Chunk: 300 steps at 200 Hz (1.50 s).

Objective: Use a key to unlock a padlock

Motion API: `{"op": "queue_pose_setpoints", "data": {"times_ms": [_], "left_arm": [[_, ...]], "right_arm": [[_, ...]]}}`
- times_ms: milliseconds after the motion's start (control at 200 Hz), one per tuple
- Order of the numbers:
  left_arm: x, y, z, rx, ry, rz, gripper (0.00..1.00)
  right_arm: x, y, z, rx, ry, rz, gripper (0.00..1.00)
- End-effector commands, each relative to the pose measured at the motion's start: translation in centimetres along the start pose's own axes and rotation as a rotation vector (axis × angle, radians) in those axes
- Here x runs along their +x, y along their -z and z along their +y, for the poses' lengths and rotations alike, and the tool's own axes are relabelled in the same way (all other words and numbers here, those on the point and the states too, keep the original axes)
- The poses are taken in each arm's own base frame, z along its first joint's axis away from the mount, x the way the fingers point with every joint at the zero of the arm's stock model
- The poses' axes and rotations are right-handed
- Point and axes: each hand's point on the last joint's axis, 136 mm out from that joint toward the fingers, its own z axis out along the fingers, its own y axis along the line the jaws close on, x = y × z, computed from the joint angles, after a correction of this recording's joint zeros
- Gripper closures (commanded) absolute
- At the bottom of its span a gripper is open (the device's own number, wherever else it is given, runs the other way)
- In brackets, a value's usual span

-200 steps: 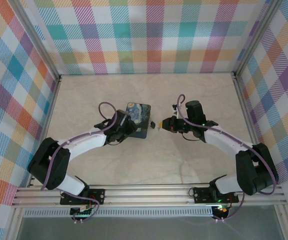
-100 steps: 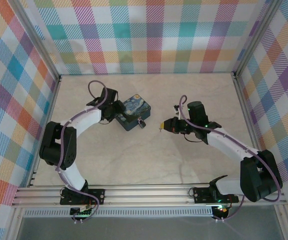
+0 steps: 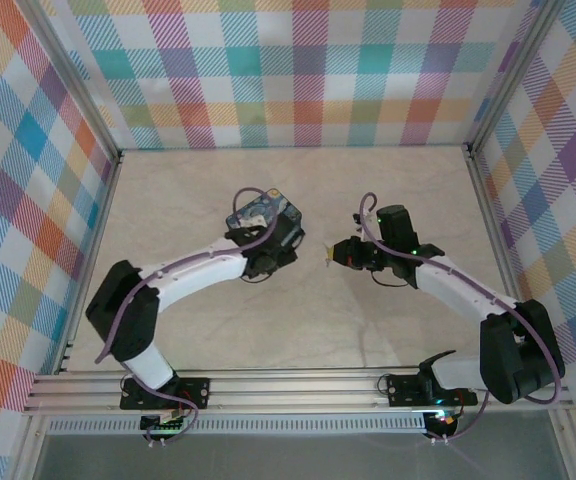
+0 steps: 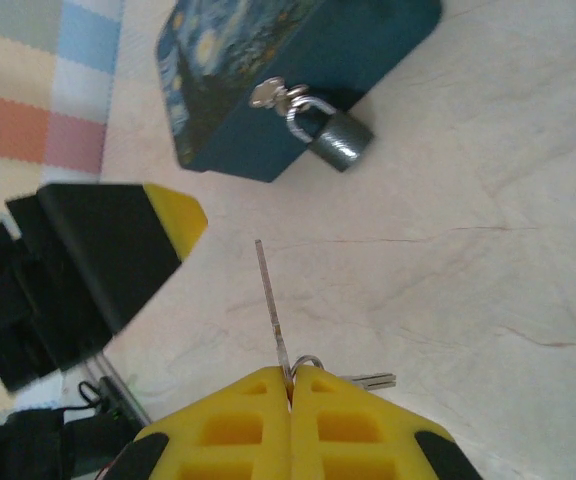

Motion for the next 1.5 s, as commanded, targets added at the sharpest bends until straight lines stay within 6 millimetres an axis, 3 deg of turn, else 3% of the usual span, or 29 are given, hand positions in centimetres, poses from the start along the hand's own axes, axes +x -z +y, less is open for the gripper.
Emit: {"op": "queue_pose_setpoints", "data": {"times_ms": [0,335,515,790,1025,1270,1495], "left_arm": [[-0.2,-1.6,-0.7,-0.088,0.063,-0.093,0.23],[-1.9,-5.8,-2.6,-0.207,0.159,-0.251,0.23],[-2.5,-7.8,-3.9,-0.209,0.17,-0.238,0.24],[-2.8,-9.7,-3.0,-0.283,0.171,-0.225,0.28],[-2.8,-11.4,-2.4,-0.305,0.154,-0.207,0.35],[-2.7,-12.5,-1.9,-0.293,0.134,-0.168,0.5],[-2.8,-12.0,-1.5,-0.257,0.125,-0.153,0.66]], "right_arm": [[-0.4,1.2,-1.3,0.077,0.005,-0.039,1.0],[-0.6,2.6,-4.4,0.175,-0.045,-0.086,1.0],[-0.8,3.1,-4.3,0.169,-0.036,-0.09,1.0],[-0.8,3.1,-4.3,0.158,-0.03,-0.079,1.0],[-1.1,2.7,-4.1,0.143,-0.035,-0.066,1.0],[-0.5,2.3,-4.3,0.132,-0.046,-0.044,1.0],[0.5,1.7,-4.6,0.105,-0.073,-0.02,1.0]]}}
